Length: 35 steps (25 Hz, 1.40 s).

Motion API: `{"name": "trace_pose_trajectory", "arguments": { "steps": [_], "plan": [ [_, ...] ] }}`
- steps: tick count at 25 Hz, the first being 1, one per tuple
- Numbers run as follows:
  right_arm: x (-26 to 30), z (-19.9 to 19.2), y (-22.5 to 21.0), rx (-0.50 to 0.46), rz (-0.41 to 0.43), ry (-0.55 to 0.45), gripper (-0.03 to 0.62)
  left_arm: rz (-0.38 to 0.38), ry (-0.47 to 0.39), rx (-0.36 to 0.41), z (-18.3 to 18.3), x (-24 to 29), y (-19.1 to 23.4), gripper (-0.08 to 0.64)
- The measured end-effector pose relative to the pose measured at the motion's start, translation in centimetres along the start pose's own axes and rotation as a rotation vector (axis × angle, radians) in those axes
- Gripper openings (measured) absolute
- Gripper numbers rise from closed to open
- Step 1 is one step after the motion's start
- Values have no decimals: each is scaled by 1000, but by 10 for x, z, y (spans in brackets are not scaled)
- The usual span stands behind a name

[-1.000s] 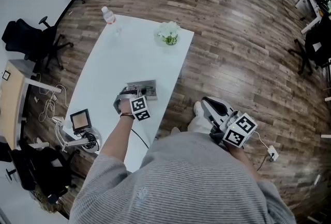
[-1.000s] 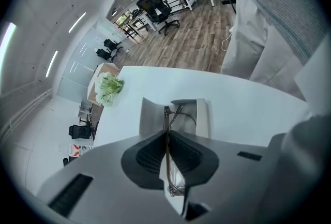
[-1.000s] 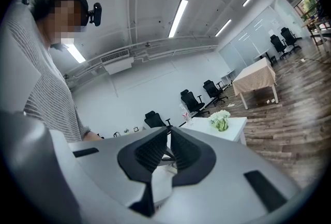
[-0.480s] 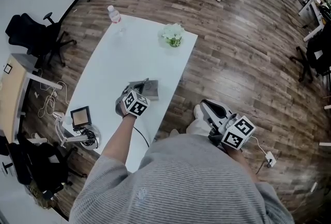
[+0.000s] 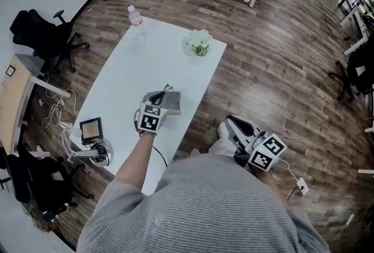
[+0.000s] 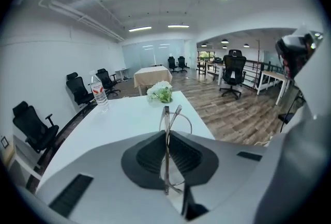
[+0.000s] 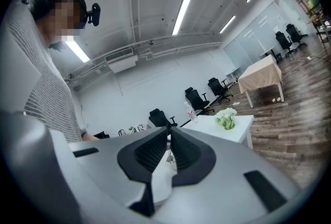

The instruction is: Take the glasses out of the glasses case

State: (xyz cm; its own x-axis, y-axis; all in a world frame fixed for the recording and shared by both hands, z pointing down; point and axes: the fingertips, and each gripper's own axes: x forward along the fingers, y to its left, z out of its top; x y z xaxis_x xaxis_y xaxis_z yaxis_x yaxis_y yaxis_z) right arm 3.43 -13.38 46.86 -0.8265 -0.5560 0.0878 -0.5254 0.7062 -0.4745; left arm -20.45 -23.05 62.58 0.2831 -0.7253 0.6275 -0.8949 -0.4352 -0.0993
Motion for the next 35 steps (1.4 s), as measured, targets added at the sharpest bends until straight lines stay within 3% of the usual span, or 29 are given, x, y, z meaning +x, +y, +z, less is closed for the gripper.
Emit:
{"name": "trace_pose_trajectory", "arguments": {
  "steps": [5, 14, 19, 23, 35],
  "plan": [
    [5, -2, 4, -12, 11, 10, 17, -27, -111, -165, 14, -12, 3, 29],
    [13, -2, 9, -22, 32, 19, 17, -168, -356, -495, 55, -42, -13, 29],
    [20, -4, 12, -30, 40, 30, 17, -211, -432, -510, 76, -60, -31, 29],
    [23, -4, 13, -35, 47, 32, 17, -223, -456, -498, 85, -71, -45, 29],
    [33, -4, 19, -46, 56, 41, 17, -235, -509, -574, 93, -92, -50, 29]
  ]
}}
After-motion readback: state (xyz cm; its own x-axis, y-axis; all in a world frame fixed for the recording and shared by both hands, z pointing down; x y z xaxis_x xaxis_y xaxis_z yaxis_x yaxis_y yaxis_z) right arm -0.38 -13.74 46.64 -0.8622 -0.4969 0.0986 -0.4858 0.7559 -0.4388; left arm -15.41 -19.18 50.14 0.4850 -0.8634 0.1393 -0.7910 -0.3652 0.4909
